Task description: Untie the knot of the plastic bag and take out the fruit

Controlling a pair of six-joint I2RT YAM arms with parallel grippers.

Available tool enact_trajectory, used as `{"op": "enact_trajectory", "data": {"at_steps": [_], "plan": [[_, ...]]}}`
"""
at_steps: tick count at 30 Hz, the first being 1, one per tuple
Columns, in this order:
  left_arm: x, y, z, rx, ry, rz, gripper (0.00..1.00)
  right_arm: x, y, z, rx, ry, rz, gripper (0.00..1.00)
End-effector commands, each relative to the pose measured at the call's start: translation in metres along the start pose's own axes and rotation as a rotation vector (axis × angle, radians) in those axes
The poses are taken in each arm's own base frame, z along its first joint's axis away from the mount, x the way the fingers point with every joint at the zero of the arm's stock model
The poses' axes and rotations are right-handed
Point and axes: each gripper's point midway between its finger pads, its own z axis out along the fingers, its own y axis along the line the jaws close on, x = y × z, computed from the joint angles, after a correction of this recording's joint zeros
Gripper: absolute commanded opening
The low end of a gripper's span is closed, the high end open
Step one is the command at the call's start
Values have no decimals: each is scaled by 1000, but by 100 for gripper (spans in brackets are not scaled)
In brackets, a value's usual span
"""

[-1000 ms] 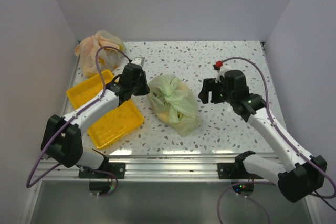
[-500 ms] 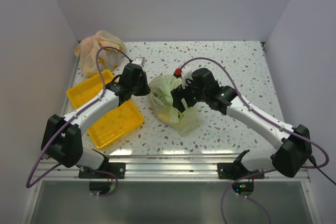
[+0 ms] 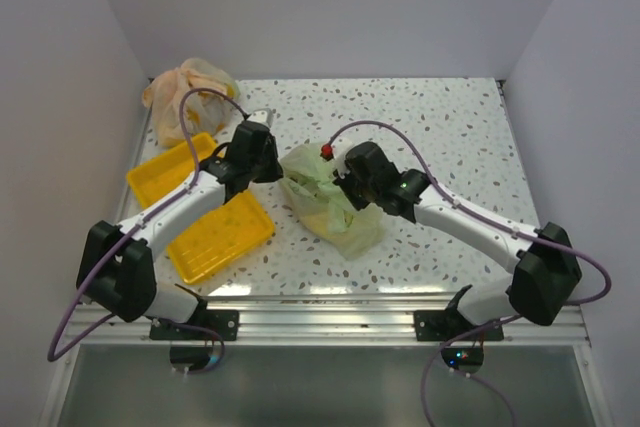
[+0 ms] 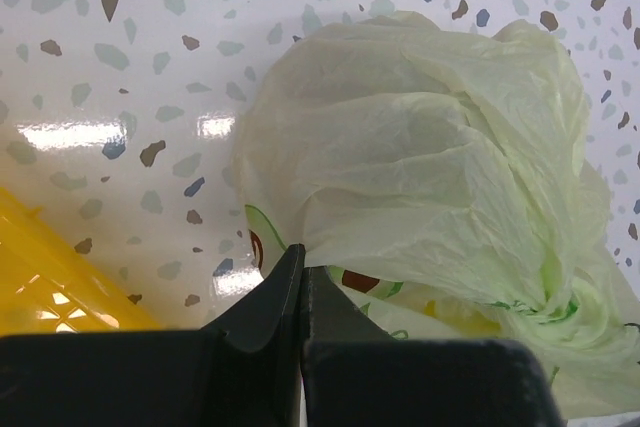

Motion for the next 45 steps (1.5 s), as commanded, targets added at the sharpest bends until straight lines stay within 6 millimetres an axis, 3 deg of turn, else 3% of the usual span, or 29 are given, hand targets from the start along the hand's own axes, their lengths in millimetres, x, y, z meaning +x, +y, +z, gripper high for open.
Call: {"op": "enact_trajectory", "data": {"at_steps": [1, 5, 6, 8, 9, 15, 17, 22, 23, 27, 33, 34, 35, 36, 37, 38, 40, 41, 42, 43, 45], "plan": [[-12, 9, -12, -49, -59, 0, 0, -12, -40, -29, 213, -96, 51, 0], [-7, 16, -12, -74, -58, -22, 0, -8, -74, -52, 349, -169, 201, 0], [-7, 17, -12, -75, -61, -34, 0, -5, -92, -58, 399, -182, 262, 0], [-4, 20, -11, -81, -56, -49, 0, 3, -107, -71, 421, -231, 397, 0], [-5, 20, -13, -80, -64, -64, 0, 11, -127, -78, 464, -247, 469, 0], [-2, 23, -19, -58, -90, -149, 0, 32, -169, -108, 562, -368, 757, 0], [-1, 24, -22, -45, -103, -190, 0, 44, -178, -109, 585, -384, 870, 0], [5, 24, -32, 1, -113, -269, 0, 63, -179, -102, 529, -416, 1044, 0], [11, 26, -32, 2, -105, -279, 0, 63, -177, -100, 503, -420, 1057, 0], [6, 14, -44, 78, -128, -239, 0, 47, -160, -90, 352, -401, 974, 0], [-13, -17, -56, 171, -119, 18, 48, 32, -147, -90, 240, -331, 808, 0], [-14, -29, -59, 187, -120, 65, 65, 30, -147, -92, 236, -334, 795, 0], [-28, -43, -67, 212, -150, 105, 73, 29, -146, -93, 230, -334, 775, 0], [-29, -43, -63, 174, -151, 183, 80, 26, -143, -94, 204, -339, 756, 0], [-25, -59, -65, 195, -145, 249, 90, 22, -142, -95, 192, -342, 740, 0], [-40, -75, -73, 212, -178, 291, 94, 20, -140, -95, 185, -342, 721, 0], [-29, -95, -63, 218, -131, 443, 99, 15, -136, -96, 166, -341, 698, 0], [-41, -109, -68, 234, -155, 487, 99, 14, -135, -96, 163, -338, 691, 0], [-35, -107, -55, 190, -133, 584, 100, 13, -133, -95, 158, -335, 679, 0], [-35, -123, -57, 203, -148, 649, 100, 12, -132, -95, 153, -333, 672, 0], [-27, -126, -43, 173, -128, 808, 100, 11, -129, -96, 145, -333, 659, 0]]}}
